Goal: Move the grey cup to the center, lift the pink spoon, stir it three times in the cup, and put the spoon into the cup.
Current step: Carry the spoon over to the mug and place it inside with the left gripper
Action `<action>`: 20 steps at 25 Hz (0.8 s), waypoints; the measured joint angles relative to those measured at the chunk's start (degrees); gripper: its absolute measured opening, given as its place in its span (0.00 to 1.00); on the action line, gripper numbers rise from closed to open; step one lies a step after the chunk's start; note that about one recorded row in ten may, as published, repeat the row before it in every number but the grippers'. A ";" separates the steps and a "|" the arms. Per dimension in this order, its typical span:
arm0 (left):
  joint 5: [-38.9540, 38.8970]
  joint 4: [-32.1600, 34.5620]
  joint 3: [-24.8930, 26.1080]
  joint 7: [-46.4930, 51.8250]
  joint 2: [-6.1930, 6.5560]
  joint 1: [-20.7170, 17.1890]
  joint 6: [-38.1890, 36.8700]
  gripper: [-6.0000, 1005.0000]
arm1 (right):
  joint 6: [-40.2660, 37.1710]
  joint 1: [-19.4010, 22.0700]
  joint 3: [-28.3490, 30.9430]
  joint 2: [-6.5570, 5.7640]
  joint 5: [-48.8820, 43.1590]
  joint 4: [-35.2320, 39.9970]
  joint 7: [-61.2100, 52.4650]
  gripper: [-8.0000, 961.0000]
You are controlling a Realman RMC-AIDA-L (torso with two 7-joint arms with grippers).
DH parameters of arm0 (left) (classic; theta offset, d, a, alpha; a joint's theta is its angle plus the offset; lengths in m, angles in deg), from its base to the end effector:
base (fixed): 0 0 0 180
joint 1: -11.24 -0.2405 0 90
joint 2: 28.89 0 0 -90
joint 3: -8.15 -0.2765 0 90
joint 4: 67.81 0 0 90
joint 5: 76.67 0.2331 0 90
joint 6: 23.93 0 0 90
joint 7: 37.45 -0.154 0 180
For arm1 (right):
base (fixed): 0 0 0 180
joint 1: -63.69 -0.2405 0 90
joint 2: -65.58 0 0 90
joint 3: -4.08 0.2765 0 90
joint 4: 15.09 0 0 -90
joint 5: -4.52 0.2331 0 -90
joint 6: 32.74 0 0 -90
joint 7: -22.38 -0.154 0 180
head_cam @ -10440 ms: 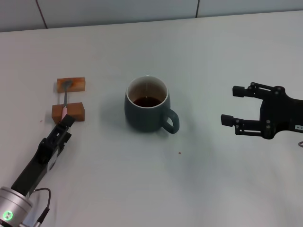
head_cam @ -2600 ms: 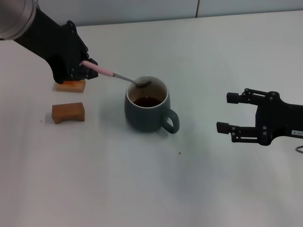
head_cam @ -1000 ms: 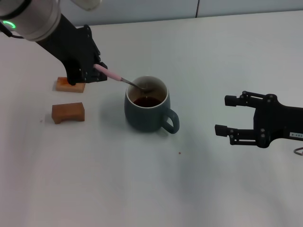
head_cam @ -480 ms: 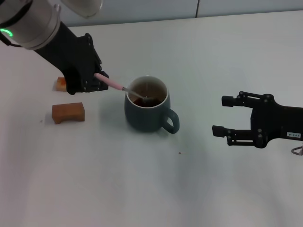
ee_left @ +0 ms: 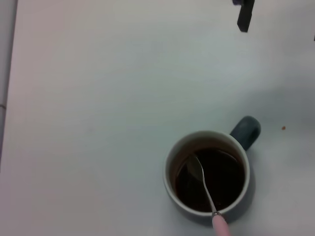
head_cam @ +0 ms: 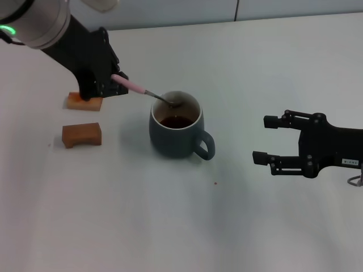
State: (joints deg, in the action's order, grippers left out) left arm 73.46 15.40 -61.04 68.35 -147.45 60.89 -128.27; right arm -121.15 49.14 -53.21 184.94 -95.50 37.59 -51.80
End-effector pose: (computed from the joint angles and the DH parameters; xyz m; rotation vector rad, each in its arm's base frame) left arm -0.0944 0.4093 0.0305 -2.8602 0.2575 0.6305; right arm 0.2993 0.3123 -0.0060 -2.7056 0.3957 0.6689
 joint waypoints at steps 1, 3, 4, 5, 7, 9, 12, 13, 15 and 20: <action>-0.07 -0.17 -0.15 0.01 -0.06 0.16 0.00 0.23 | 0.00 0.00 0.00 0.00 0.00 0.00 0.00 0.85; -0.28 -0.52 -0.92 0.15 -0.24 0.54 0.02 0.23 | 0.00 0.05 -0.01 0.00 0.00 -0.01 0.00 0.85; -0.32 -0.56 -1.57 0.34 -0.33 0.58 0.08 0.23 | 0.00 0.05 -0.01 0.00 0.00 -0.01 0.00 0.85; -0.32 -0.56 -1.57 0.34 -0.33 0.58 0.08 0.23 | -0.01 0.07 -0.02 0.00 0.00 -0.02 0.00 0.85; -0.78 -0.22 -2.47 0.77 -0.45 0.48 -0.14 0.23 | -0.01 0.12 -0.01 0.00 -0.01 -0.03 0.00 0.85; -1.18 0.38 -2.62 1.17 -0.41 0.06 -0.67 0.24 | -0.02 0.14 -0.02 0.00 -0.05 -0.04 0.00 0.85; -1.26 1.95 -2.71 1.97 -0.22 -0.94 -1.61 0.24 | -0.03 0.14 -0.01 0.00 -0.14 -0.04 0.00 0.85; -1.15 2.46 -2.71 2.15 -0.14 -1.35 -1.80 0.24 | -0.03 0.08 -0.05 -0.01 -0.22 -0.05 0.00 0.85; -0.89 2.99 -2.57 2.27 0.02 -1.92 -2.18 0.24 | -0.02 0.04 -0.07 -0.03 -0.24 -0.08 0.00 0.85; -0.52 4.04 -2.22 2.13 0.25 -3.21 -2.32 0.24 | 0.04 -0.13 -0.10 -0.07 -0.78 -0.15 0.01 0.85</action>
State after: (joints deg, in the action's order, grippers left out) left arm 72.94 19.44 -63.26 70.49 -147.20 57.68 -130.58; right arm -121.11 49.01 -53.31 184.87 -96.28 37.44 -51.79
